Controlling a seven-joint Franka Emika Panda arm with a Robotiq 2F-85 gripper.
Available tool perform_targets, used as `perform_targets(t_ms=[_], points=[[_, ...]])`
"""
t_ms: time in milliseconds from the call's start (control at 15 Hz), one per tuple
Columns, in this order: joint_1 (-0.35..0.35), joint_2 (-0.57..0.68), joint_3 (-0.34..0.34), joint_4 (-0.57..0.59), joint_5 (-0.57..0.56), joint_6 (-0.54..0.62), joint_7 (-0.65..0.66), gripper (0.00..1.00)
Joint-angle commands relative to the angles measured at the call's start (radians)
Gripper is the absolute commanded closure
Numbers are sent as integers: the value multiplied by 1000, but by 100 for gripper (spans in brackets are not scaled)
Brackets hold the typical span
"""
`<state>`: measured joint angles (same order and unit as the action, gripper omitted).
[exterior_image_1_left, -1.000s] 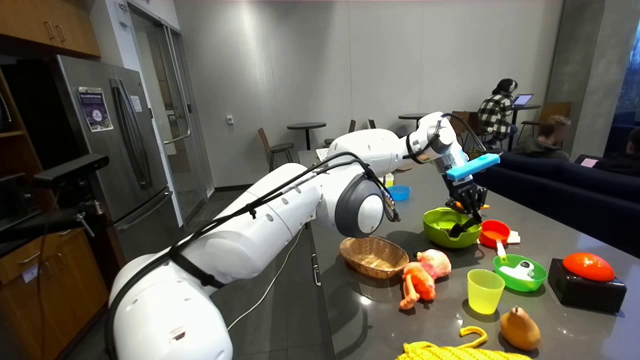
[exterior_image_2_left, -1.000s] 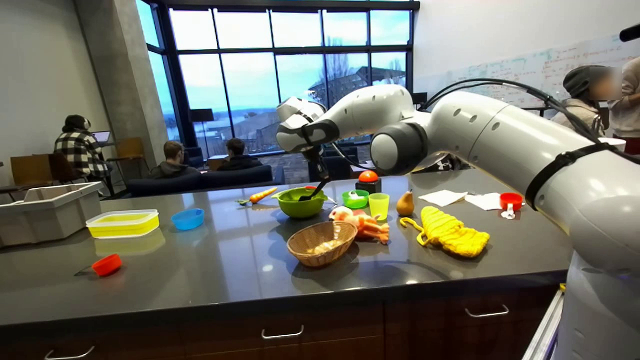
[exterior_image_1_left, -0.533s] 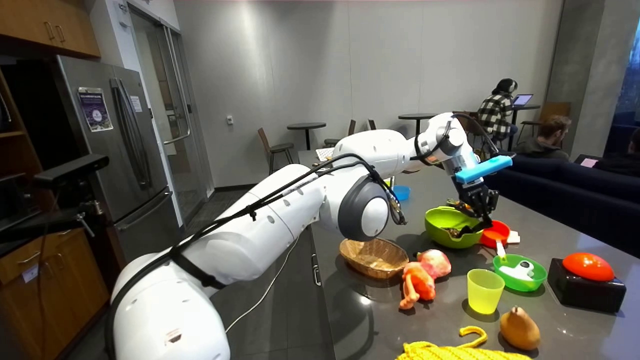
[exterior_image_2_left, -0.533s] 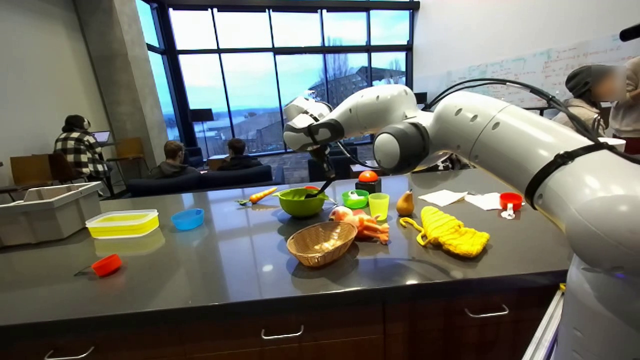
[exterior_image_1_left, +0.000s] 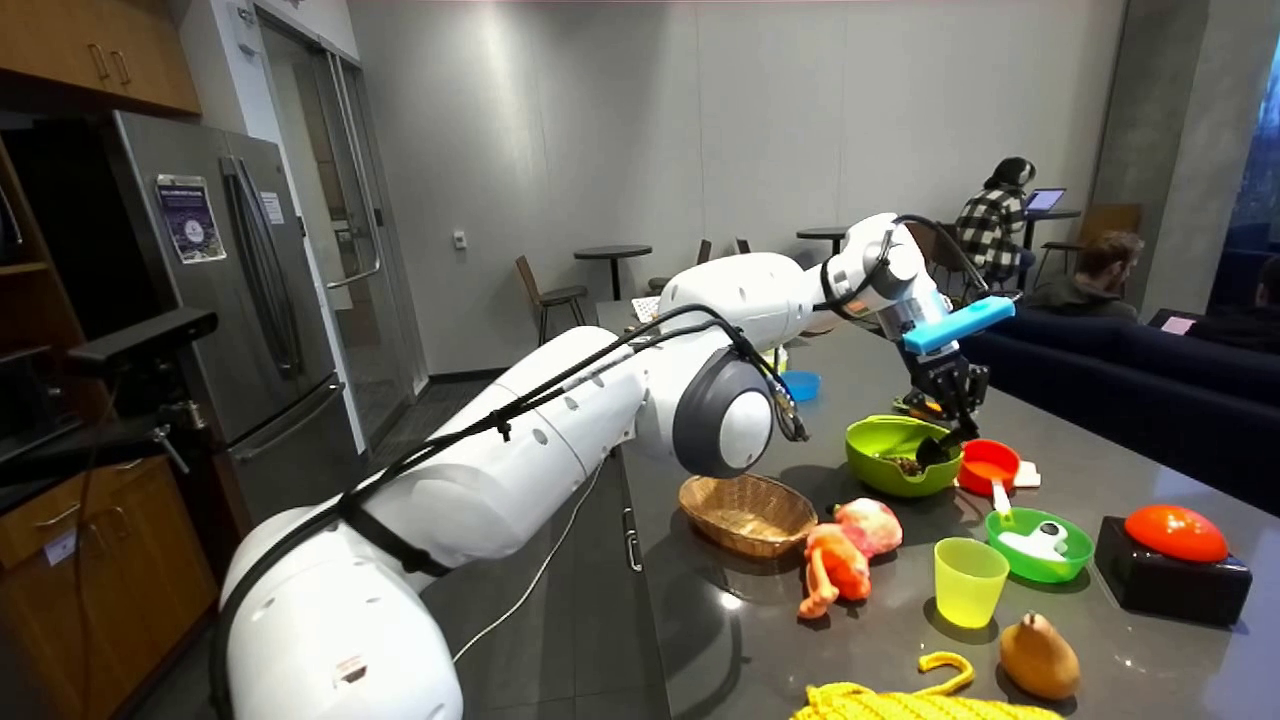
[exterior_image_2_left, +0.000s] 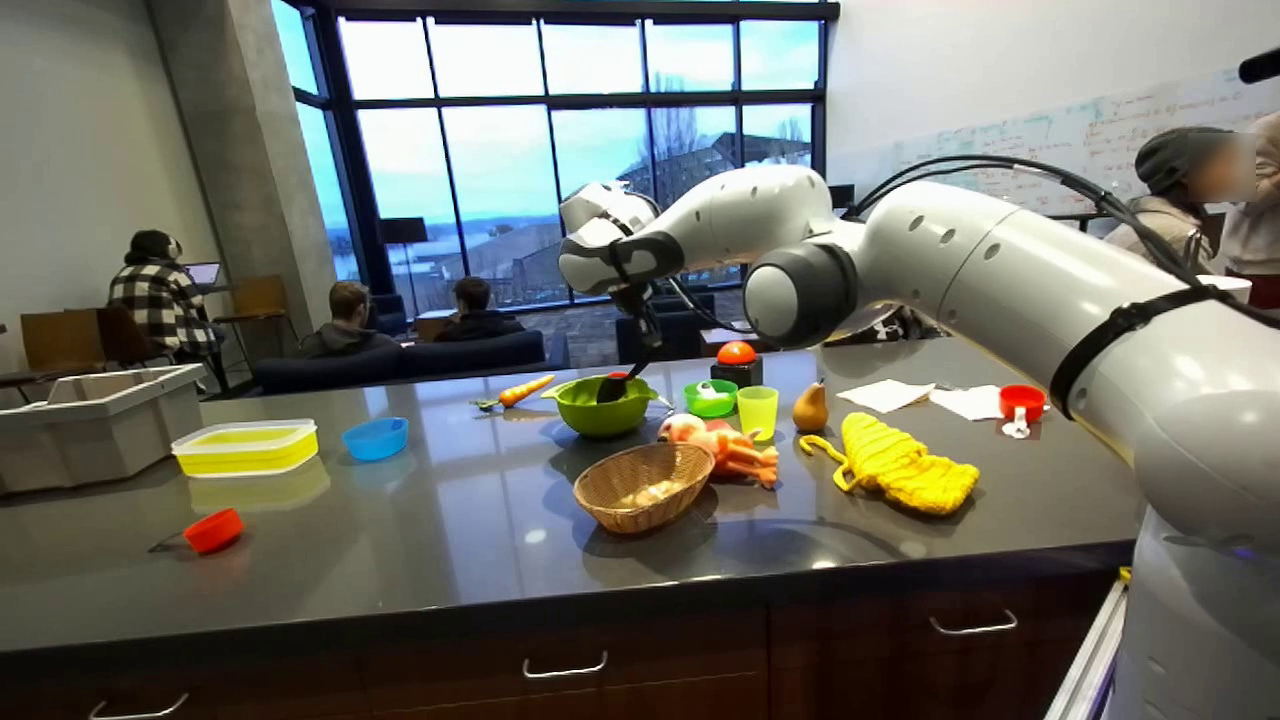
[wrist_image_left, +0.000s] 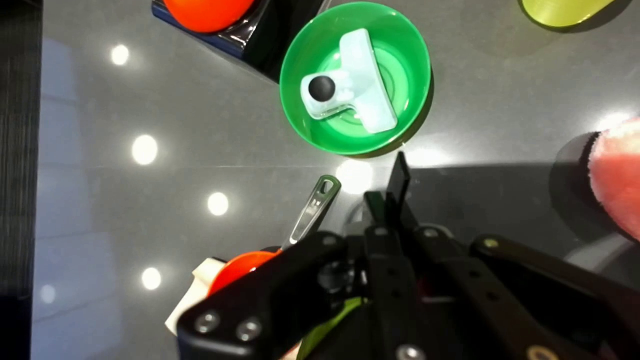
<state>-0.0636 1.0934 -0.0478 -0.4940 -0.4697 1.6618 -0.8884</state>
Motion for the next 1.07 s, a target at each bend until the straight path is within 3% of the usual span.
perform_targets(t_ms=[0,533,1000], points=[[26,-30,-5,7,-9,-35,10,99],[27,-29,26,-2,40,-198,20,99],[23,-28,41,8,64,-254,17,99]])
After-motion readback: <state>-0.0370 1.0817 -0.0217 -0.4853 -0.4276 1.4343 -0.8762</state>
